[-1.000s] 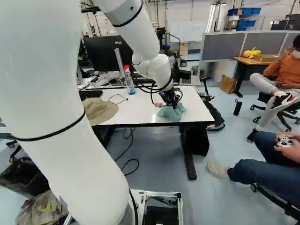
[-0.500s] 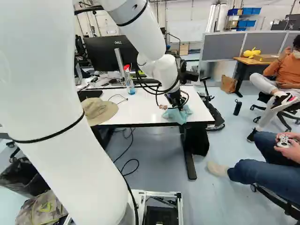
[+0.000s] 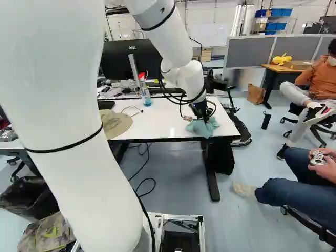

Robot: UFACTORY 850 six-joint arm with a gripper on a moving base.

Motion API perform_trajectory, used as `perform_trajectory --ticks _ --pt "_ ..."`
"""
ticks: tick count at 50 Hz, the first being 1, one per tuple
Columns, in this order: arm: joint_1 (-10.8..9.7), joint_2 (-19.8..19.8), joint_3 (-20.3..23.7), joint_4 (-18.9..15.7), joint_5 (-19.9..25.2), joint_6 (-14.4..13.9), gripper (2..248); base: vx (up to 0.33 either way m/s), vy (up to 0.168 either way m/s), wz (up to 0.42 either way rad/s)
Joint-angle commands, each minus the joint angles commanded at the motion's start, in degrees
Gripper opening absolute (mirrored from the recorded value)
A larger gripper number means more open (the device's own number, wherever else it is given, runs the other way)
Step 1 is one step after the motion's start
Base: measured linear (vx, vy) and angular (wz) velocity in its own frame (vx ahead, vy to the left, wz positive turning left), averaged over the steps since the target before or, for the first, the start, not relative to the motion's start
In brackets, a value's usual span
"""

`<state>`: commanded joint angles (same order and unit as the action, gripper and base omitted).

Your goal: Clean the table with the green towel

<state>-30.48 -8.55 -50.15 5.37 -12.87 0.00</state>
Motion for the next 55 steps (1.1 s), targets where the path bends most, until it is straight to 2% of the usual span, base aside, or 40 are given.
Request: perform_trajectory --ticks 55 --pt "0.0 -0.64 -0.14 0.0 -1.7 0.0 47 0.0 0.0 0.0"
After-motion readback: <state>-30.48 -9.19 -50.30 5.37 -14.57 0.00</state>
